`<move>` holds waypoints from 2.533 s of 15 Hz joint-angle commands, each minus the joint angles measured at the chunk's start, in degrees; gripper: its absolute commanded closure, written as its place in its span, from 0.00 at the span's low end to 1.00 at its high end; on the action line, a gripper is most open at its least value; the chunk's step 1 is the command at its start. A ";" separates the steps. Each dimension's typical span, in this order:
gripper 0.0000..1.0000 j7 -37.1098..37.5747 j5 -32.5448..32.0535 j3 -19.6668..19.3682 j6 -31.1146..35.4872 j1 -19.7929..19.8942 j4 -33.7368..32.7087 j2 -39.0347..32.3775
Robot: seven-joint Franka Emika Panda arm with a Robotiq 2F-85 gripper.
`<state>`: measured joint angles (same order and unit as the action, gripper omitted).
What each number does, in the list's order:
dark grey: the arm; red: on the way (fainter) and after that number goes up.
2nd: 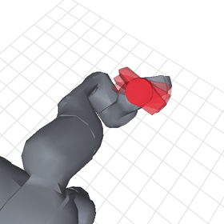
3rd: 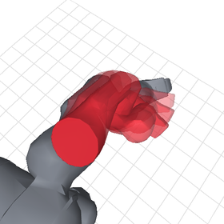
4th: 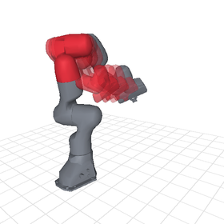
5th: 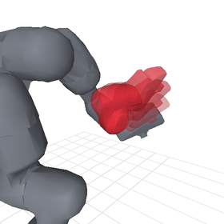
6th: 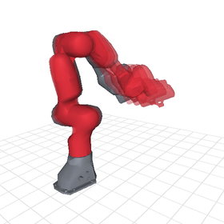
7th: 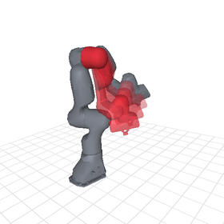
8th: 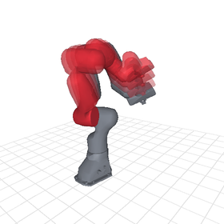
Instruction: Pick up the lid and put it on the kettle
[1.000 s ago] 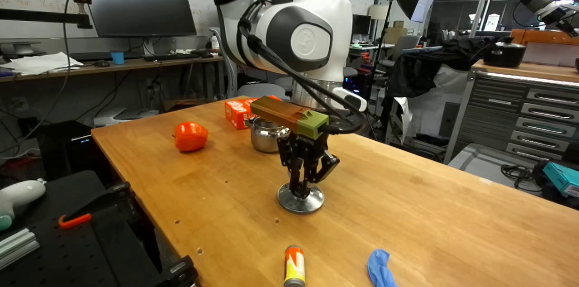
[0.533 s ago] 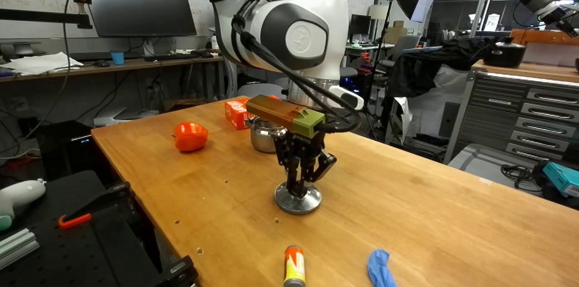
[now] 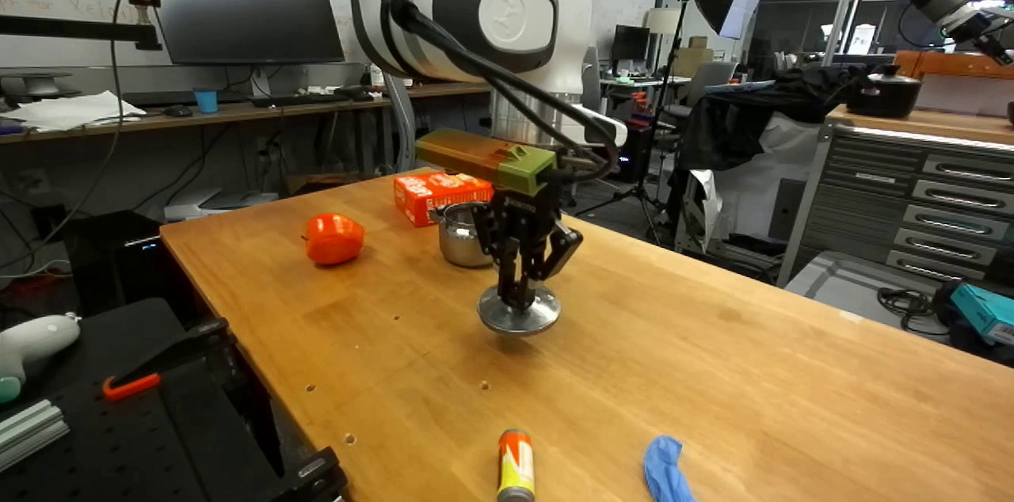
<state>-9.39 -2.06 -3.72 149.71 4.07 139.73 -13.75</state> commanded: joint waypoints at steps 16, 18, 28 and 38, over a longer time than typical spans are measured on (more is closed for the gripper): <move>0.90 10.79 -3.30 4.78 -7.12 -6.33 -3.67 9.36; 0.90 11.91 -3.78 5.31 -6.99 -6.87 -5.31 8.59; 0.89 19.08 -7.54 7.22 -9.64 -10.41 -12.16 4.82; 0.92 20.39 -12.20 7.21 -12.69 -13.51 -17.60 -0.73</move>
<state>10.43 -12.67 3.39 139.44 -8.43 125.04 -12.97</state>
